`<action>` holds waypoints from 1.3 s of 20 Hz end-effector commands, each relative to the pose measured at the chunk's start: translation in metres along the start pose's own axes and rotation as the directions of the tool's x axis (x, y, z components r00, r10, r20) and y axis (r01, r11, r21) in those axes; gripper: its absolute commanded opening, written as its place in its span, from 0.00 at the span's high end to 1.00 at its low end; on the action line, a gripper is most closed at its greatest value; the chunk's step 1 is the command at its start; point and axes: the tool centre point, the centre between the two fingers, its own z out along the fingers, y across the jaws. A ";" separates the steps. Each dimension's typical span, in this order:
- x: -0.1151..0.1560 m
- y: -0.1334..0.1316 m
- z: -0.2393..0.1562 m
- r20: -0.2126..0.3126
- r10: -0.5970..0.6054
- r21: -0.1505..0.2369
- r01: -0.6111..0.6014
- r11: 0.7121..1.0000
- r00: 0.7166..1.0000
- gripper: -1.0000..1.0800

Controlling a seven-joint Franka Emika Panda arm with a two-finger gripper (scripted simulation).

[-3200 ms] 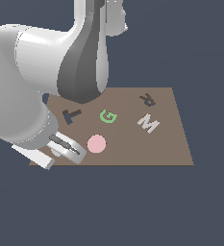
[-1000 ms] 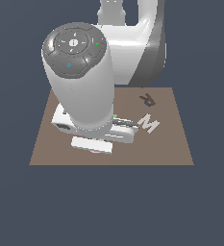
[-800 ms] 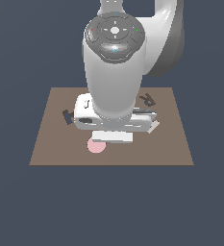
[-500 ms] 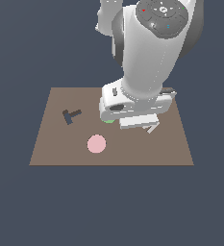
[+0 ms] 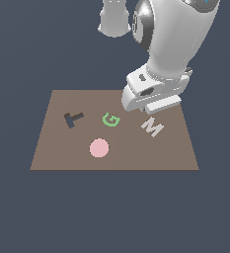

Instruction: Insert a designated object into the corresponding slot on a board.

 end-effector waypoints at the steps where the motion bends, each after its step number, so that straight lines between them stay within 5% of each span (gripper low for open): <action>1: -0.008 -0.011 0.000 0.000 -0.035 0.000 0.035 0.999 0.999 1.00; 18: -0.020 -0.026 0.009 0.000 -0.083 0.000 0.083 0.997 0.997 1.00; 19: -0.020 -0.026 0.009 0.000 -0.083 0.000 0.083 0.997 0.997 0.04; 26: -0.020 -0.026 0.009 0.000 -0.083 0.000 0.083 0.997 0.997 0.04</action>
